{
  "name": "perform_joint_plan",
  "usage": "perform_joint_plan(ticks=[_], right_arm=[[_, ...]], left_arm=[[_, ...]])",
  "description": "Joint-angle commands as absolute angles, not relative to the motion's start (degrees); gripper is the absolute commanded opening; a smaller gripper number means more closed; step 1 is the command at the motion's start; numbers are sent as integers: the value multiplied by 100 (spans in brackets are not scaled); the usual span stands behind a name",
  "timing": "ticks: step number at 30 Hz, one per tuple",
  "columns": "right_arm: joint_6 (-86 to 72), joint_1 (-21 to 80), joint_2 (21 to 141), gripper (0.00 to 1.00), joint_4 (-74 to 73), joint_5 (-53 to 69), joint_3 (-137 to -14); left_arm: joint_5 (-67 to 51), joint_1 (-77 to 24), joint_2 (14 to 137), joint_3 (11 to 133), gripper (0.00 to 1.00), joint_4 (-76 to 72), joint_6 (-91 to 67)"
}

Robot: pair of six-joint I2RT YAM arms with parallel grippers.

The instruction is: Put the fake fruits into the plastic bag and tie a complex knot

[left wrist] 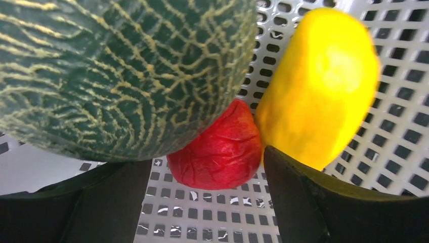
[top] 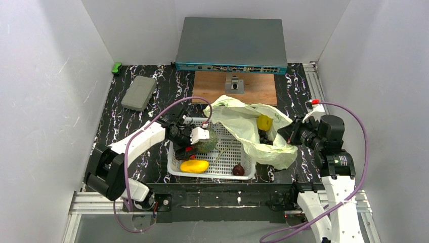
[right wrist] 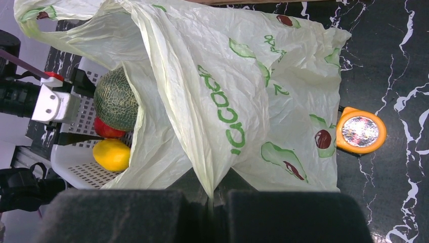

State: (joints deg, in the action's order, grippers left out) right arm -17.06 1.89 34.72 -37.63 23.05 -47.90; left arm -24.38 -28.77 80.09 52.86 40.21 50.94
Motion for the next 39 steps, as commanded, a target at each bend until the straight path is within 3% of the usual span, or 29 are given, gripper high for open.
perform_joint_plan(ticks=[1,4,8,14,17,23,29,34,36,39], right_arm=[[-1608,160,3519,1,-3631,2294,-4957],[-1608,158,3534,1,-3621,2293,-4955],[-1576,160,3552,1,-3620,2291,-4967],[-1436,160,3523,1,-3675,2306,-5025],[-1309,161,3520,1,-3685,2337,-5078],[-986,165,3603,1,-3841,2528,-5228],[-915,162,3628,1,-3879,2615,-5251],[-741,160,3659,1,-4065,2412,-5445],[-644,164,3635,1,-4137,2320,-5493],[-442,159,3638,1,-4267,2104,-5616]], left_arm=[[-2240,-2916,8141,5111,78,3783,5213],[-2068,-2935,8237,5092,73,3635,5156],[-1972,-2936,8146,5307,48,3690,4897],[-2713,-2668,7336,6304,24,5260,4978],[-2910,-2424,7088,6881,20,5904,5140],[-3819,-2744,7764,8454,21,5440,4200],[-3247,-4307,9088,9263,23,3196,3151],[-2817,-5098,10577,10251,24,2295,3010],[-2560,-5204,11094,10594,34,2203,2923],[-2405,-5243,11408,10950,65,2207,2799]])
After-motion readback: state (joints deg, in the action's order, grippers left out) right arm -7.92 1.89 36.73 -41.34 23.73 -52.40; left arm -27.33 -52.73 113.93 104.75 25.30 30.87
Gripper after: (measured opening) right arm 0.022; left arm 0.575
